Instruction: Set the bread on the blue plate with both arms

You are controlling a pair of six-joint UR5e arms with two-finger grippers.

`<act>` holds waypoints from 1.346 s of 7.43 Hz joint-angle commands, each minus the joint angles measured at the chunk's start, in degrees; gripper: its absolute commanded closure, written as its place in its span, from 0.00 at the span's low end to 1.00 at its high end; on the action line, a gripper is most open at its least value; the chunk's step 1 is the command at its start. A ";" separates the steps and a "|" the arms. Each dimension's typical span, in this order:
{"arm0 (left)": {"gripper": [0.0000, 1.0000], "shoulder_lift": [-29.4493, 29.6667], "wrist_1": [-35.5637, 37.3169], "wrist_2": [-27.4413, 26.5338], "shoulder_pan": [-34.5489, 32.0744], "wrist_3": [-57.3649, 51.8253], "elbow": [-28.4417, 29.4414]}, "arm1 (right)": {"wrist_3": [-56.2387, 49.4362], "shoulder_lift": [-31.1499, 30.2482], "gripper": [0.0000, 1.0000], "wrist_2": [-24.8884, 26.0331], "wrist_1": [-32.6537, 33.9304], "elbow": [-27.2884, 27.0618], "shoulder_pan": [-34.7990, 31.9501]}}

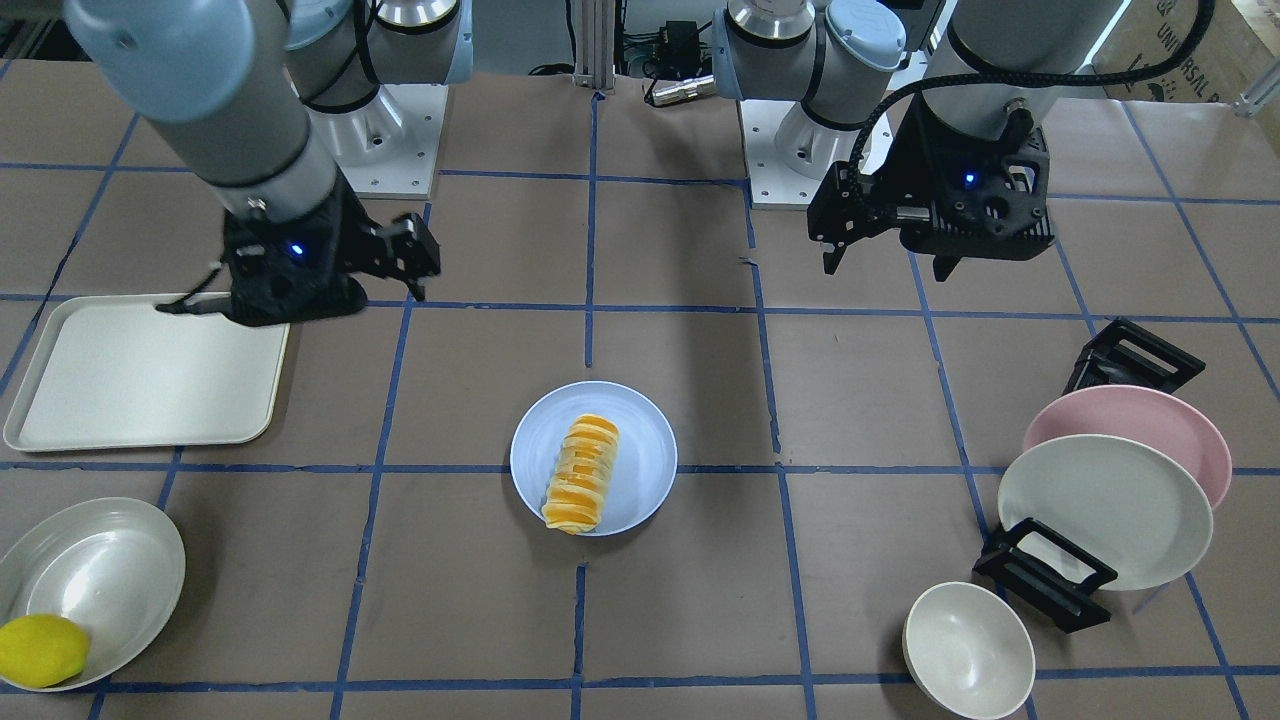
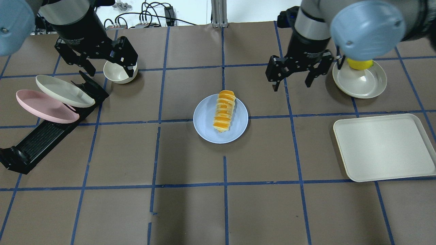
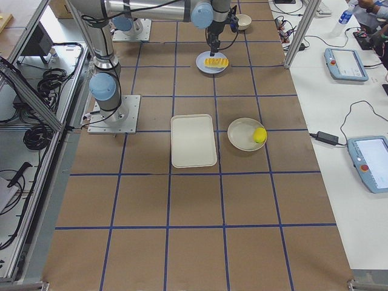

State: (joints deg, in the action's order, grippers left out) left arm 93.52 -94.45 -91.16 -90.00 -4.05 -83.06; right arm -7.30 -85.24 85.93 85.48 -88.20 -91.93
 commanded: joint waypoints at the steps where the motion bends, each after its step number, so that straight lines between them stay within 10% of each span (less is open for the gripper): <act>1: 0.00 -0.09 0.06 0.01 0.00 0.00 0.09 | -10.06 -9.38 0.06 0.21 -11.79 -1.09 7.18; 4: 0.00 -0.79 0.06 -0.07 0.00 -0.08 0.18 | -10.37 -14.50 0.04 1.88 -6.33 -10.12 8.26; 10: 0.00 -0.53 0.14 0.01 0.00 -0.09 0.09 | -8.52 -12.32 0.01 1.17 -5.59 -6.55 8.08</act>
State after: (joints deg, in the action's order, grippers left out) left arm 93.00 -94.31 -91.14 -90.00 -4.16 -82.97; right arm -15.88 -97.63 86.94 79.91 -94.87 -83.82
